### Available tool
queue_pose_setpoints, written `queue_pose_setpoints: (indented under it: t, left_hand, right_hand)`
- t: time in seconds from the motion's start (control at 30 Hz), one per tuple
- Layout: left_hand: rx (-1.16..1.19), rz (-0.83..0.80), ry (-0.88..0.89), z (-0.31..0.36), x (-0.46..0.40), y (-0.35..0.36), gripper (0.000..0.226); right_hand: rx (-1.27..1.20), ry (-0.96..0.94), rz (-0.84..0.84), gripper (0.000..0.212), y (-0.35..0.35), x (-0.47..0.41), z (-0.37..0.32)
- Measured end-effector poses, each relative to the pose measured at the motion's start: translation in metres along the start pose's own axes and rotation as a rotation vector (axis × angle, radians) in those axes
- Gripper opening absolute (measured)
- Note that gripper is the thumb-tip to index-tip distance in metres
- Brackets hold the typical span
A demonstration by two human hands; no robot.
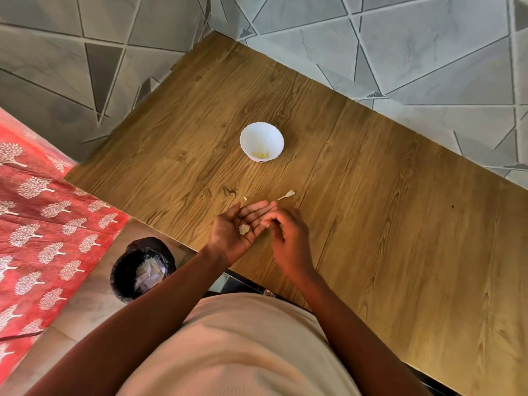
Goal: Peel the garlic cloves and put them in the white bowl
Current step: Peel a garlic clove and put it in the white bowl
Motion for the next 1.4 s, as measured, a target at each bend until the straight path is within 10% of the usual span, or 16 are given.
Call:
queue_pose_setpoints:
  t: [0.2,0.73,1.03,1.4]
  left_hand:
    - [-0.113,-0.089,-0.098,-0.021,-0.002,0.012,0.066]
    - [-0.080,-0.034,-0.094,-0.020,-0.024,0.003,0.065]
    - [0.007,-0.035,-0.007,-0.003,-0.018,0.002,0.065]
    - [0.052,-0.024,0.028,0.010,-0.012,-0.008,0.062]
  right_hand:
    - [0.140,-0.290,-0.181,0.030,0.022,0.002,-0.024]
    - [0.164,-0.305,-0.150,0.024,0.016,-0.007,-0.021]
    - [0.022,0.172,0.193,0.016,-0.044,-0.009,0.029]
    - [0.270,0.284,0.035,0.015,-0.017,0.018,0.079]
Point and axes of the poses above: each hand's wrist, its own x-axis away from the middle knuckle, its own y-axis out of the palm, z = x × y, the point moved 8 cm from there along -x, towards the middle knuckle, and after that the axes turned 15 degrees about z, right-handed, at the moved point
